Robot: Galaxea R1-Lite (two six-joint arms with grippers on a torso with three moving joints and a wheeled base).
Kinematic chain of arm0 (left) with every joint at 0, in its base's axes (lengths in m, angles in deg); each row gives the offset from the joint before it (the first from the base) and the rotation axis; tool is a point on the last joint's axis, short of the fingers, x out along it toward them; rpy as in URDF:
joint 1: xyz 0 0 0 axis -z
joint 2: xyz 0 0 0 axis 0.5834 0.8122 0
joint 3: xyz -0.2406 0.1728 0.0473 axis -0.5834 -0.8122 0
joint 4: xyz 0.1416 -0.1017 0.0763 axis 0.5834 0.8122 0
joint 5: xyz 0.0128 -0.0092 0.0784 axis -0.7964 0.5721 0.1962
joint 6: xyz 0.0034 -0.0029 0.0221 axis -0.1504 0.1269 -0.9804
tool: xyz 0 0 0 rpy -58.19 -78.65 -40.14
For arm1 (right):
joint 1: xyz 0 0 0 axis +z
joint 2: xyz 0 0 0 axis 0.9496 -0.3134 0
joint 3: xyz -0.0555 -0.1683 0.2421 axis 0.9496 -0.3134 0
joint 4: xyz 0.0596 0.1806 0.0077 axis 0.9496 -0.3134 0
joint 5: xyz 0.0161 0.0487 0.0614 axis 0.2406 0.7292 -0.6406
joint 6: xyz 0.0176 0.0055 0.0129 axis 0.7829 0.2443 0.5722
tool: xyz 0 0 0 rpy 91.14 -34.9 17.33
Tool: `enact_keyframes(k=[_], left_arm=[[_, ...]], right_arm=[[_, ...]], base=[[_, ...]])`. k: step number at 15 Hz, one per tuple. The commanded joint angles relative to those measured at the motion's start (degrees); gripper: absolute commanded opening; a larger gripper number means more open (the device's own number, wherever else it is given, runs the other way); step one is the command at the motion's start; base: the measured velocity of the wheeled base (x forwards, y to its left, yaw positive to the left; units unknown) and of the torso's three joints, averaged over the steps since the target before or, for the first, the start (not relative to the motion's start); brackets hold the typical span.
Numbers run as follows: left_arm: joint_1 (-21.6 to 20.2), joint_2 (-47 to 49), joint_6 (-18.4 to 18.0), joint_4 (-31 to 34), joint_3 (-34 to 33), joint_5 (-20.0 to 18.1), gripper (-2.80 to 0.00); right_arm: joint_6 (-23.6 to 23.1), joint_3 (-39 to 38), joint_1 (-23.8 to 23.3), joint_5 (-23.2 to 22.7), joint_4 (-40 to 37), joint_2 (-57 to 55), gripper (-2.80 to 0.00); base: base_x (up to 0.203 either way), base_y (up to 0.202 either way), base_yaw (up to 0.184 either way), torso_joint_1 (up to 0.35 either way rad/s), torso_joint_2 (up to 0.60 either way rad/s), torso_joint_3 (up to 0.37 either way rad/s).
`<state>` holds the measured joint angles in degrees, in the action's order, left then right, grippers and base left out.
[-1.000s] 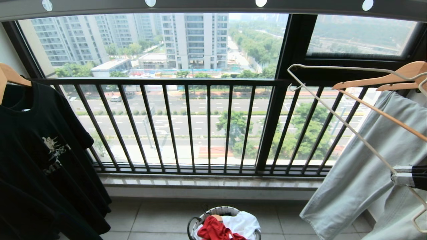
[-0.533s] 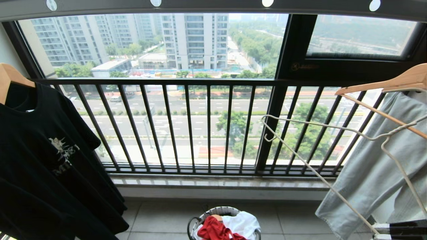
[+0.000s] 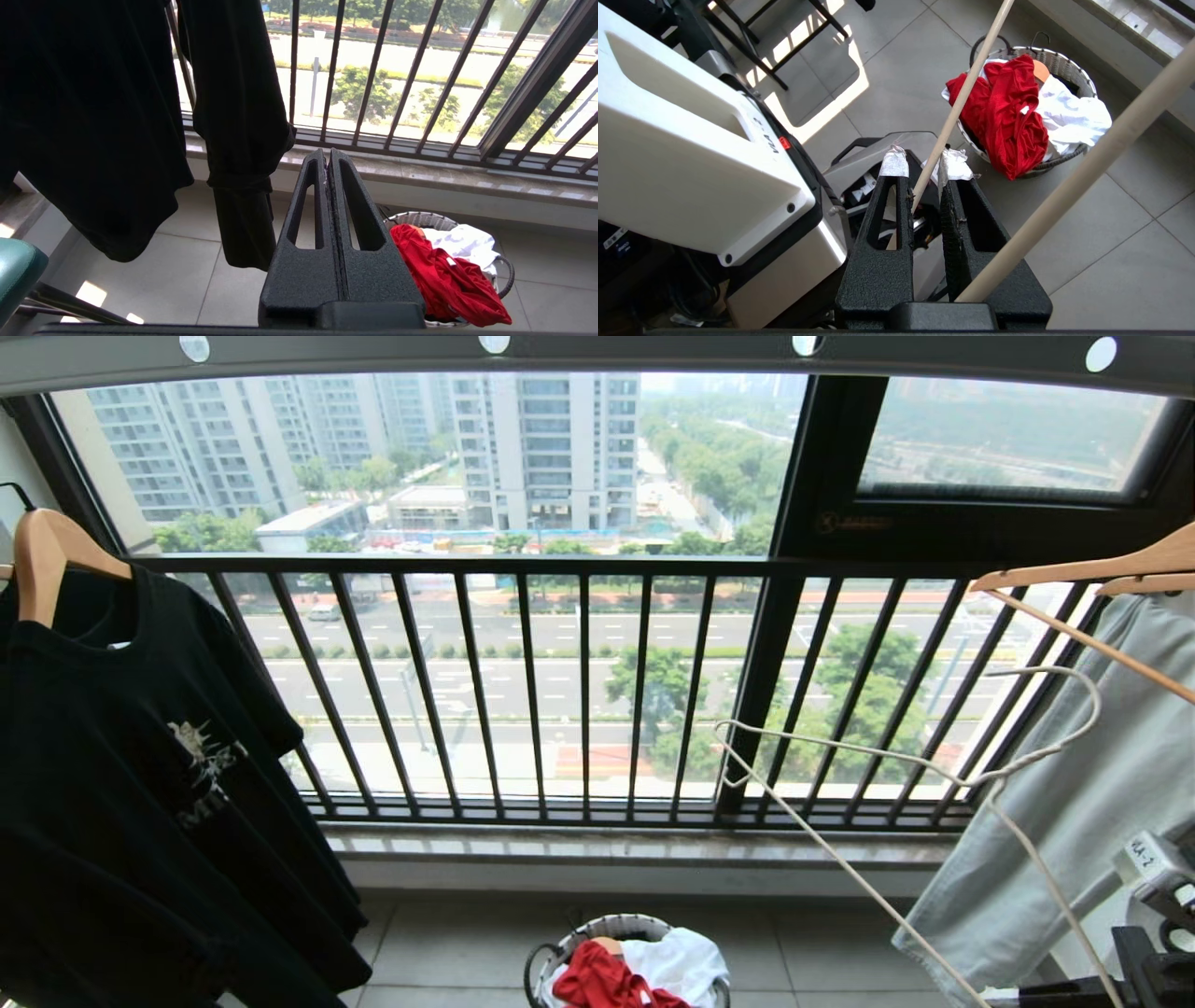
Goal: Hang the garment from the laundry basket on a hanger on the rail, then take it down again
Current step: Pick up the clothes rack on the clothesline
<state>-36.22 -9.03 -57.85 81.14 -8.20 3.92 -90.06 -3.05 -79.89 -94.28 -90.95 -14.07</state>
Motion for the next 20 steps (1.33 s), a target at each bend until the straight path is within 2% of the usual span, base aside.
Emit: enact_keyframes(k=[1,4,8,10,16,20], left_arm=[[0.0,0.0,0.0,0.0,0.0,0.0,-2.80],[0.0,0.0,0.0,0.0,-0.1,0.0,-2.80],[0.0,0.0,0.0,0.0,0.0,0.0,-2.80],[0.0,0.0,0.0,0.0,0.0,0.0,-2.80],[0.0,0.0,0.0,0.0,0.0,0.0,-2.80],[0.0,0.0,0.0,0.0,0.0,0.0,-2.80]], right_arm=[[-0.2,-1.5,0.0,-0.2,0.5,-2.9,-2.80],[-0.1,-2.6,-0.1,-0.3,3.5,-3.1,-2.80],[0.2,-1.2,0.0,-0.4,3.8,-0.3,-2.80],[2.2,0.8,0.2,-0.6,3.9,1.3,-2.80],[2.4,11.7,6.1,-0.2,4.5,-1.5,-2.80],[2.6,13.5,7.5,-0.2,6.2,-5.7,-2.80]], base=[[0.000,0.000,0.000,-0.076,0.12,0.091],[0.000,0.000,0.000,-0.086,0.17,0.086],[0.000,0.000,0.000,-0.109,0.22,0.117],[0.000,0.000,0.000,-0.144,0.28,0.143],[0.000,0.000,0.000,-0.149,0.30,0.153],[0.000,0.000,0.000,-0.154,0.31,0.159]])
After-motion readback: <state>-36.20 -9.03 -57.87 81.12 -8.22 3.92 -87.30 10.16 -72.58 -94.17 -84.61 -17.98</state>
